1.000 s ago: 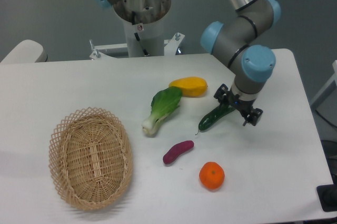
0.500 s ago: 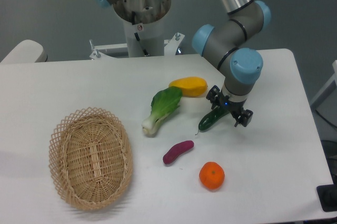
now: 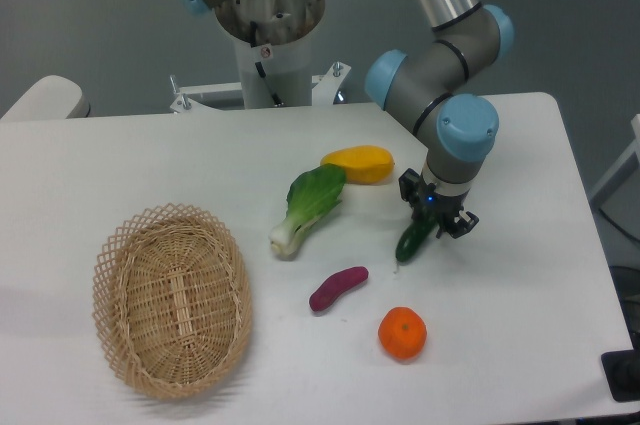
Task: Pick up the cucumber from the table
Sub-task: 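Lift the cucumber up off the table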
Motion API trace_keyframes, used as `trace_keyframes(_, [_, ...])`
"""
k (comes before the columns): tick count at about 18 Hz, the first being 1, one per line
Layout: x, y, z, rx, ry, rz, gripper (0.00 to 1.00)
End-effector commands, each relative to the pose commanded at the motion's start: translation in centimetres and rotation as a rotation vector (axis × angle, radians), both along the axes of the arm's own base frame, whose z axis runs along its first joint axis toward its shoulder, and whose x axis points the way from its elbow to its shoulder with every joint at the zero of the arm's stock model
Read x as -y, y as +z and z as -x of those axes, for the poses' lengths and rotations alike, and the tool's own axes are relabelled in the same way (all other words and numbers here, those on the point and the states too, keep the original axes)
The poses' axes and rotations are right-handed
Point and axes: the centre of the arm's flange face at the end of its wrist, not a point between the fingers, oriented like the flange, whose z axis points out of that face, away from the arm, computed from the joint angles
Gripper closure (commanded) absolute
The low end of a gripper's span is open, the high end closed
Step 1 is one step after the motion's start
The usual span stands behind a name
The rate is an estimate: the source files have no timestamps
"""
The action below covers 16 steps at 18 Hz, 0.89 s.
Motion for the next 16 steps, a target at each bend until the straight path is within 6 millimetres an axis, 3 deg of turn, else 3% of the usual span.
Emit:
trace_keyframes(2, [0.1,0.1,0.1,-0.001,-0.002,0.001,0.83])
trace_keyframes(9, [-0.6,2.1,1.5,-0.038,-0.003,-0.017,0.88])
trace_keyframes(11, [-1.4,4.3,2.7,-0.053,-0.020,-0.023,0.88])
trace_keyframes(16, [-3.3,12.3,7.7,-0.063,-0.093,-0.025,0.87])
